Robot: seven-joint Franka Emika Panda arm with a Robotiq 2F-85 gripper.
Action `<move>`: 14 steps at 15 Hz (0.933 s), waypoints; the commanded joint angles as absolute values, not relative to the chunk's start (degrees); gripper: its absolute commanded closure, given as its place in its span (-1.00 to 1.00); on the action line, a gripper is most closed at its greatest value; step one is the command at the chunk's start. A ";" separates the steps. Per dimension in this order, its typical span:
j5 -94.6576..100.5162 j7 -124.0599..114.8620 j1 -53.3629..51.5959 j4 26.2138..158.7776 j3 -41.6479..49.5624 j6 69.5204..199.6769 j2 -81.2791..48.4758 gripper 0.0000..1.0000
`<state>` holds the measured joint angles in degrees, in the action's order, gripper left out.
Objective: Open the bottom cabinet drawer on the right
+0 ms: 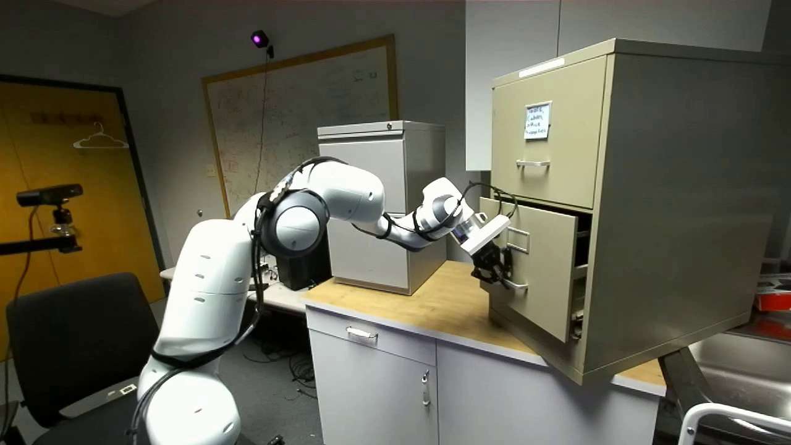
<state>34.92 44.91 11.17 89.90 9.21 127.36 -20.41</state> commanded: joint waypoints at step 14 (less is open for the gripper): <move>41.90 33.69 5.57 112.64 5.88 118.98 -6.47 0.86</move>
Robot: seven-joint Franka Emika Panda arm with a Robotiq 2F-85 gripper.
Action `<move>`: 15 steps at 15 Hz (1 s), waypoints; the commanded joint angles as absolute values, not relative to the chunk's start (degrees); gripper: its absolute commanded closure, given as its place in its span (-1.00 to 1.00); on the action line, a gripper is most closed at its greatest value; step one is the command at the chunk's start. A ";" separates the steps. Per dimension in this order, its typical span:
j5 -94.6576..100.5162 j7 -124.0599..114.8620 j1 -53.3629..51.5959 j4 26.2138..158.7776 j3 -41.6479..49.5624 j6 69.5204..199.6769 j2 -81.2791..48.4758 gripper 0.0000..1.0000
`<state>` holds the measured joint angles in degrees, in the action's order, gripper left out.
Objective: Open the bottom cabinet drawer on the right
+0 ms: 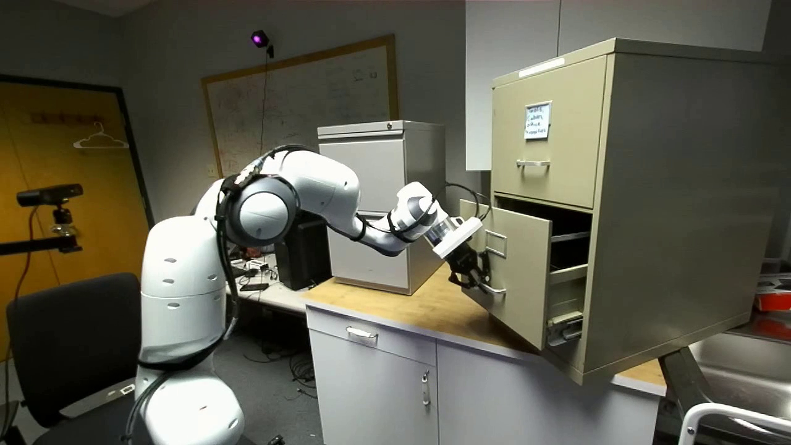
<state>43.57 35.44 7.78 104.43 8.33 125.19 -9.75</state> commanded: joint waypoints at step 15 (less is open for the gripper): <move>48.87 28.55 2.01 131.40 2.13 111.58 8.49 0.86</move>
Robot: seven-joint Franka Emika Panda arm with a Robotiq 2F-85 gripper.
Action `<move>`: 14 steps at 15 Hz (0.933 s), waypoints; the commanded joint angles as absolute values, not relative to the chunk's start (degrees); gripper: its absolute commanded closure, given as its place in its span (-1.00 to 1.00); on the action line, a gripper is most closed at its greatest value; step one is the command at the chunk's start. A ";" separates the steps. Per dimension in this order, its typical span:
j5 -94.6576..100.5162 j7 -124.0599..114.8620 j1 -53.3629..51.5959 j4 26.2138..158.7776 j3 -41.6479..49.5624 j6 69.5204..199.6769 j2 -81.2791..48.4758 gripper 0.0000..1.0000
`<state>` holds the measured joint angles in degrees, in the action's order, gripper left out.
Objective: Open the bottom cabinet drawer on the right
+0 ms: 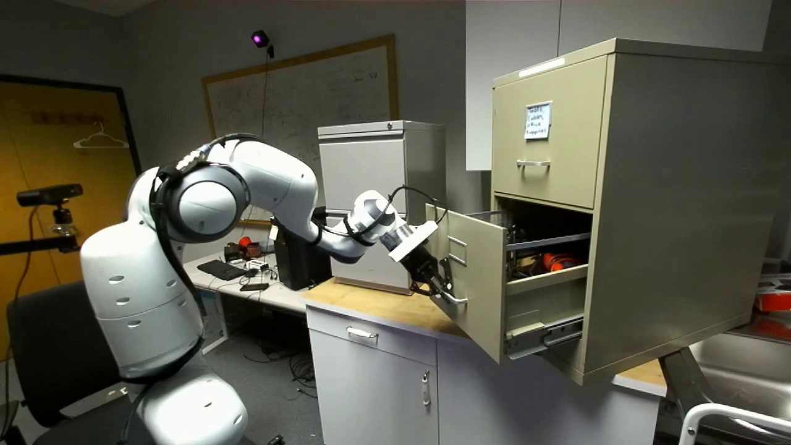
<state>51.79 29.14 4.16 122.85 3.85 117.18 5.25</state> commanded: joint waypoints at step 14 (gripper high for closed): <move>41.09 23.36 -7.44 140.57 -2.42 94.51 13.61 -1.00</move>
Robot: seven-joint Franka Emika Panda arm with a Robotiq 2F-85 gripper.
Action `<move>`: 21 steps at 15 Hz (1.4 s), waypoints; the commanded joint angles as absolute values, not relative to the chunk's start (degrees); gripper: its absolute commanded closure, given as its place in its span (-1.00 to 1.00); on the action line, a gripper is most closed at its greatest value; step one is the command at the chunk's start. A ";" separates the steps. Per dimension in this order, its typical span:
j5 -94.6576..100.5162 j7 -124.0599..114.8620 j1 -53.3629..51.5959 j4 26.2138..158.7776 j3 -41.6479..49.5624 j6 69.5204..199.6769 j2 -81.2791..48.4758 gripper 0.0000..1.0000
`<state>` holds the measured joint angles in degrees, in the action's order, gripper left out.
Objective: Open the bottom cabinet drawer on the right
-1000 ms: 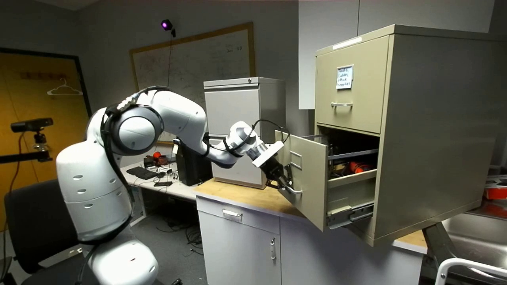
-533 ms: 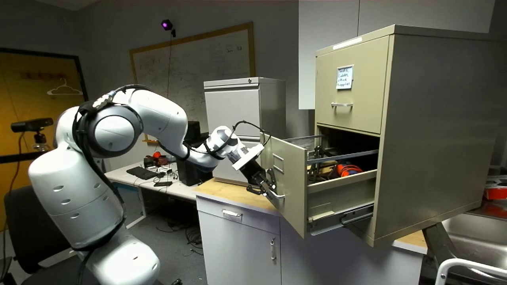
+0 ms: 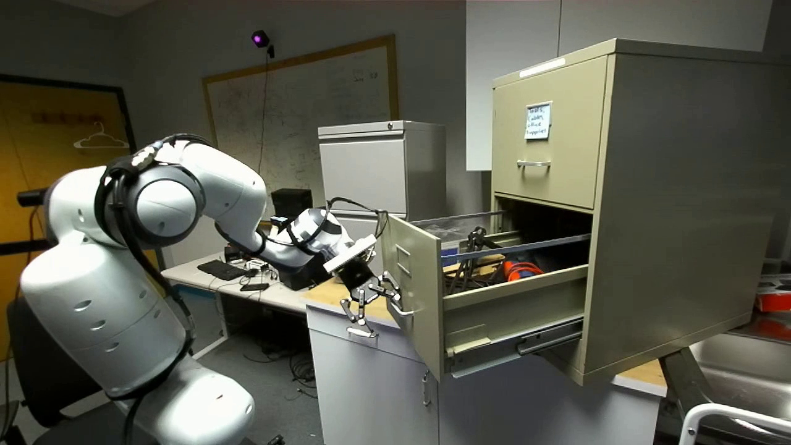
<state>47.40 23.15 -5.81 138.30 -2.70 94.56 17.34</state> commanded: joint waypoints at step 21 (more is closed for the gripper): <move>37.93 29.65 -7.67 138.74 0.99 99.54 21.26 -1.00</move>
